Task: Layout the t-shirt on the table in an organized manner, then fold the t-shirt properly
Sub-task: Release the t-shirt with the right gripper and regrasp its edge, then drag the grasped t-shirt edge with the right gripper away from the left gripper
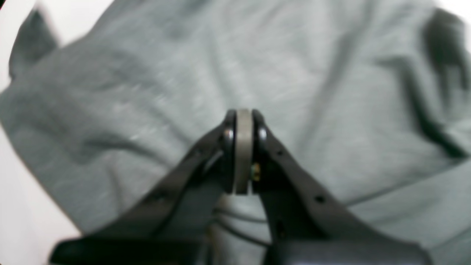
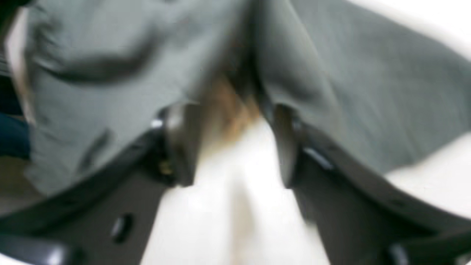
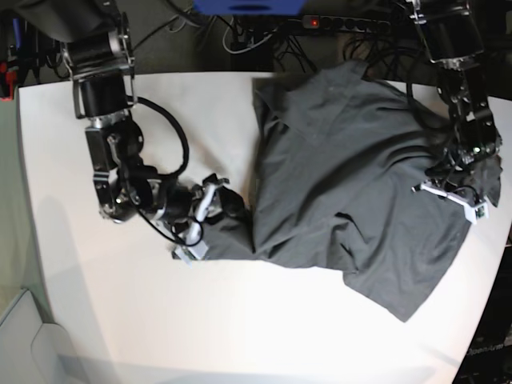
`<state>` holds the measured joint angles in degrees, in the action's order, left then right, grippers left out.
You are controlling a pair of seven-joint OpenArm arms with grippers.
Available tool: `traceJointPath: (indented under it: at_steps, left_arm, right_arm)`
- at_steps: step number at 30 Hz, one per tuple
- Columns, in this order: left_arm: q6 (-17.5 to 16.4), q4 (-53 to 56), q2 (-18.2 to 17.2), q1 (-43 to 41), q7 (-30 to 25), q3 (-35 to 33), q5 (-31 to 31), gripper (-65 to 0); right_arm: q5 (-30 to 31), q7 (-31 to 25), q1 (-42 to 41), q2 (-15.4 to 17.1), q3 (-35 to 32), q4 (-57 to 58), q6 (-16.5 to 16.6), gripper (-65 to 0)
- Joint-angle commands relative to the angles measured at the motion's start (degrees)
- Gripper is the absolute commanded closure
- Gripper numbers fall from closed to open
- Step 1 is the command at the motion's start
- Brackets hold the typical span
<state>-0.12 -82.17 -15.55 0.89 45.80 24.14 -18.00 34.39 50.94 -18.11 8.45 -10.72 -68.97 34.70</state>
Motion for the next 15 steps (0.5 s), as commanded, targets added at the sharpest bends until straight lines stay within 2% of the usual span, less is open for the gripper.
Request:
traceJointPath:
  at_steps: [1,3,10,15]
  left_arm:
    - [-0.1,-0.2,-1.3,1.6,-1.3,0.2,-0.2,-0.1]
    - [-0.1,1.5,-1.4,2.3,-1.4,0.0,-0.2,-0.1]
    - [-0.1,3.8,-2.0,2.7,-1.4,-0.3,-0.2,-0.1]
    - [-0.1,3.7,-2.0,2.4,-1.4,-0.3,-0.2,-0.1]
  right_arm:
    - [1.3,-1.7,-1.0,0.9,0.7,-1.1,0.4,-38.5]
    - [1.3,-1.8,0.0,2.1,1.9,-1.1,0.4,-40.5]
    - [1.2,-2.1,2.7,4.3,3.6,-4.0,0.4,-40.5]
    - [1.0,-6.8,3.9,4.5,3.4,-2.3,0.4,-40.5]
